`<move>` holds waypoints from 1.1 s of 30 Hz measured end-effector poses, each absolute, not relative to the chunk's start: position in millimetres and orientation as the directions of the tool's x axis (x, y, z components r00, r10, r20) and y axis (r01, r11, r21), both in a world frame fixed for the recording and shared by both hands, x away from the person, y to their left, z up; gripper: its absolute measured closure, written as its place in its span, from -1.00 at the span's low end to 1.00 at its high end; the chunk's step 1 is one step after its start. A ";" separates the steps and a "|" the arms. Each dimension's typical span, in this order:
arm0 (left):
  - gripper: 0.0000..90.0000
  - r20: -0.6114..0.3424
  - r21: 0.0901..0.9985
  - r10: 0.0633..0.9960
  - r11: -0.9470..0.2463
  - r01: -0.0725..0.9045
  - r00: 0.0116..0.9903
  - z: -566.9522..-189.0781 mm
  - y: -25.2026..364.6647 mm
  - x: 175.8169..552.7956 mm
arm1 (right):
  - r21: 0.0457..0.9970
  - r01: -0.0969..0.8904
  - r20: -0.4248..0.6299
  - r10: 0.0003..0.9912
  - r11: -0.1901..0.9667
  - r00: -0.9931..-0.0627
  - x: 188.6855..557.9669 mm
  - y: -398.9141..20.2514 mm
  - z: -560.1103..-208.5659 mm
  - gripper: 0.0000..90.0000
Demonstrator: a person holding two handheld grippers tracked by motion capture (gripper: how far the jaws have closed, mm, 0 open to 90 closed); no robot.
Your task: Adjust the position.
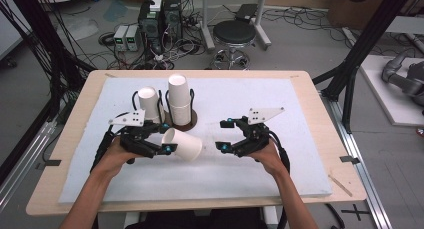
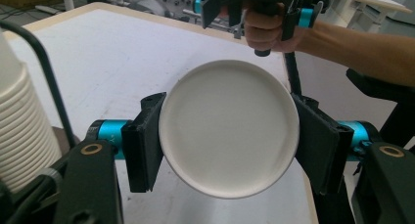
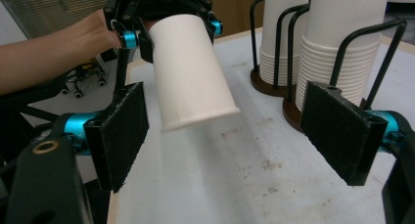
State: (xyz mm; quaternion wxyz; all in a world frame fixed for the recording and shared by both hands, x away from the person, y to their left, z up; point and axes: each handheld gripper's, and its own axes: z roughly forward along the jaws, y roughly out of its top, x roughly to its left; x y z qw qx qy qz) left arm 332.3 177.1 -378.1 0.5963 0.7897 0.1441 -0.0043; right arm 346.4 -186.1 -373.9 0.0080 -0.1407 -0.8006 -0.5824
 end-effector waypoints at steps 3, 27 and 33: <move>-0.24 -0.175 0.942 0.212 -0.247 0.226 0.961 -379.0 170.7 331.6 | 0.932 0.226 0.170 0.209 0.283 -0.963 347.3 -182.5 -373.4 -0.58; -0.23 -0.177 0.957 0.161 -0.201 0.208 0.971 -382.0 151.5 331.3 | 0.909 0.206 0.179 0.107 0.361 -0.978 346.4 -140.2 -369.5 -0.67; -0.23 -0.175 0.960 0.151 -0.192 0.203 0.973 -380.6 148.4 330.2 | 0.910 0.192 0.173 0.084 0.368 -0.981 345.0 -132.1 -371.6 -0.67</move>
